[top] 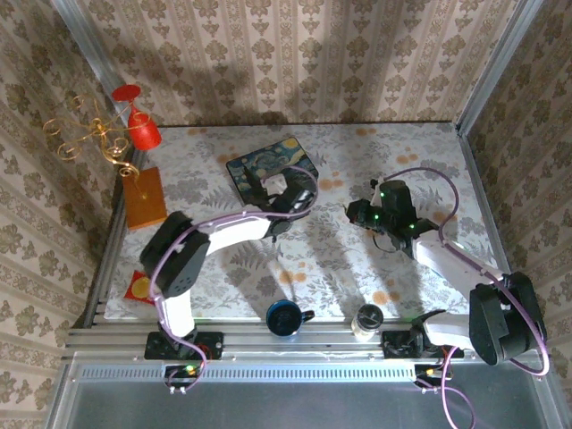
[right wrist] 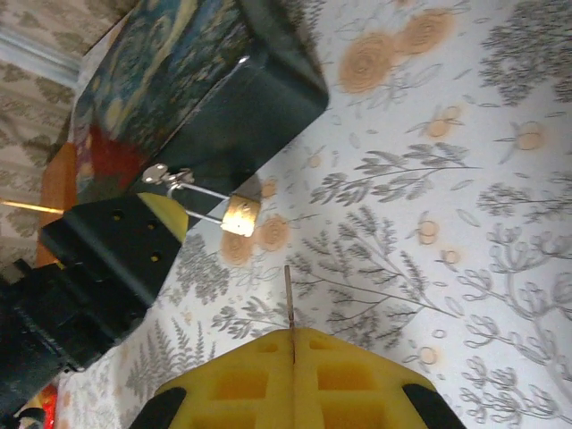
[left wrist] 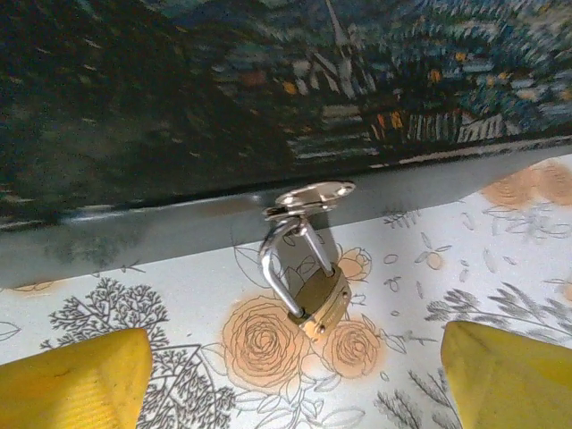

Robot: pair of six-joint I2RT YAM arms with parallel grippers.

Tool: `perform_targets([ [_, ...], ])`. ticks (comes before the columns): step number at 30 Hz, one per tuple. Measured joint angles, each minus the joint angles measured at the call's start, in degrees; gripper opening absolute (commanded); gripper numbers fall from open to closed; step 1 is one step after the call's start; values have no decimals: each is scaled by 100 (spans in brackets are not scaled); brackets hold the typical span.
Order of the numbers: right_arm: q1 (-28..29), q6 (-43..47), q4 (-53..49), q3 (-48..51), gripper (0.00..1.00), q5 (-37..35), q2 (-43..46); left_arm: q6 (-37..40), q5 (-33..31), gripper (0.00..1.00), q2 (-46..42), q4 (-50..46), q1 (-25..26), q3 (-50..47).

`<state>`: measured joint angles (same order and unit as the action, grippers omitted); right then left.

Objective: Unlock the padlock with the key

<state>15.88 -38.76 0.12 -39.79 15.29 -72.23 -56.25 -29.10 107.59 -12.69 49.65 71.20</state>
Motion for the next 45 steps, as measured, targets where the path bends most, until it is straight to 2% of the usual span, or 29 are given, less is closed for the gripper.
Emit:
perform_targets([
  [6,-326,2,-155,103,0,-15,199,-321,-466,84,1029,-955,216,1292],
  [18,-562,2,-186,205,0,28,470,-855,-826,81,1860,-1989,205,2094],
  [25,-566,0,-166,205,0,109,468,-981,-929,74,1969,-2031,81,2109],
  [38,-568,-46,-7,205,0,315,337,-713,-782,74,2111,-1484,-55,2111],
  [41,-568,-48,-7,205,0,323,315,-654,-774,61,2120,-1423,-59,2111],
  [45,-568,-48,-4,205,0,339,315,-715,-774,59,2120,-1434,-63,2111],
])
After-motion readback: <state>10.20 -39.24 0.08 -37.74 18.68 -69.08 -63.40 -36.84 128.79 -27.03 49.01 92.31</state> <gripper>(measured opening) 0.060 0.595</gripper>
